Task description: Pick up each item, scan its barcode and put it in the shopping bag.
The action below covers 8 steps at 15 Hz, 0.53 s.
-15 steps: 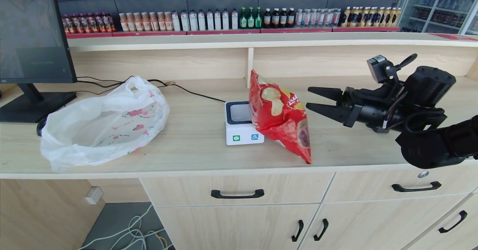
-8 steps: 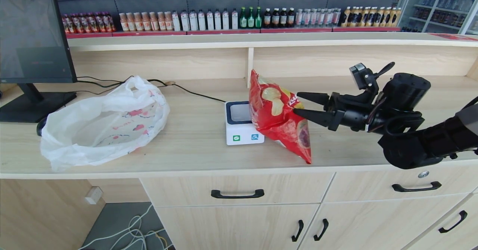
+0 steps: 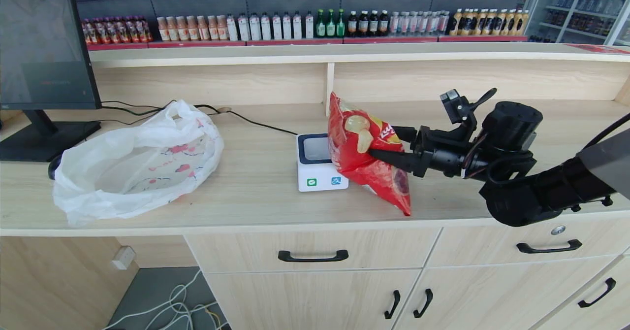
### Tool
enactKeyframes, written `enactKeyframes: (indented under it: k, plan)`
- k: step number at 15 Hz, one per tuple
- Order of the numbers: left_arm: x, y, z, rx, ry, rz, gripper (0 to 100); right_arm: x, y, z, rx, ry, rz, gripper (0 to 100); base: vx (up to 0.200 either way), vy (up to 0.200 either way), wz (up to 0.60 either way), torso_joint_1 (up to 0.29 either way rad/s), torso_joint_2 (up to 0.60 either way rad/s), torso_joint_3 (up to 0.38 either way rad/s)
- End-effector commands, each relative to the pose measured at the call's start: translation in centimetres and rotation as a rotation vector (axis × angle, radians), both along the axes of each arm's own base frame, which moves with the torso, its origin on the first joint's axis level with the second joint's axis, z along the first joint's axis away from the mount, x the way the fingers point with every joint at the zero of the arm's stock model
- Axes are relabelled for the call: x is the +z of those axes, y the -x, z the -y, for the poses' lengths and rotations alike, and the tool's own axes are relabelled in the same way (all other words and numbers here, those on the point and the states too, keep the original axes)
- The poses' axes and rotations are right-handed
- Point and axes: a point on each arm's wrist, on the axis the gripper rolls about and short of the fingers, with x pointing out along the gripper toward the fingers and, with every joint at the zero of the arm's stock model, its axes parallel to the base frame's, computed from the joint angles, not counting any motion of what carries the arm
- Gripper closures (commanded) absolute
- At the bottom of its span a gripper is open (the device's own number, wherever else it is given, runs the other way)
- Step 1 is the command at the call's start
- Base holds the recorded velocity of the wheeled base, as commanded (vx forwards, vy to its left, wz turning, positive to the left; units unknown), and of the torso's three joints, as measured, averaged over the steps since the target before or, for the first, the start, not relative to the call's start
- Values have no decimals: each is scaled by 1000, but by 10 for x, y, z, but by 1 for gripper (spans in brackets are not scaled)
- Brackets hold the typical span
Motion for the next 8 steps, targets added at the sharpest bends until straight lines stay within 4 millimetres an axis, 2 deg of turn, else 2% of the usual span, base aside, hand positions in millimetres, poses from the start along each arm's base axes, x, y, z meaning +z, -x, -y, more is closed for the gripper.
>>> enactKeyframes:
  k: [1,5,6,8]
  plan:
    - [0,0,0,0,1,0,0,-3,3,-12,10,-2,-10,0,0,0,0,0,0,0]
    - [0,0,0,0,1,0,0,-8,6,-22,23,0,-25,0,0,0,0,0,0,0]
    - [0,0,0,0,1,0,0,-8,7,-23,27,1,-28,100,0,0,0,0,0,0]
    - [0,0,0,0,1,0,0,-9,9,-26,33,2,-31,100,0,0,0,0,0,0]
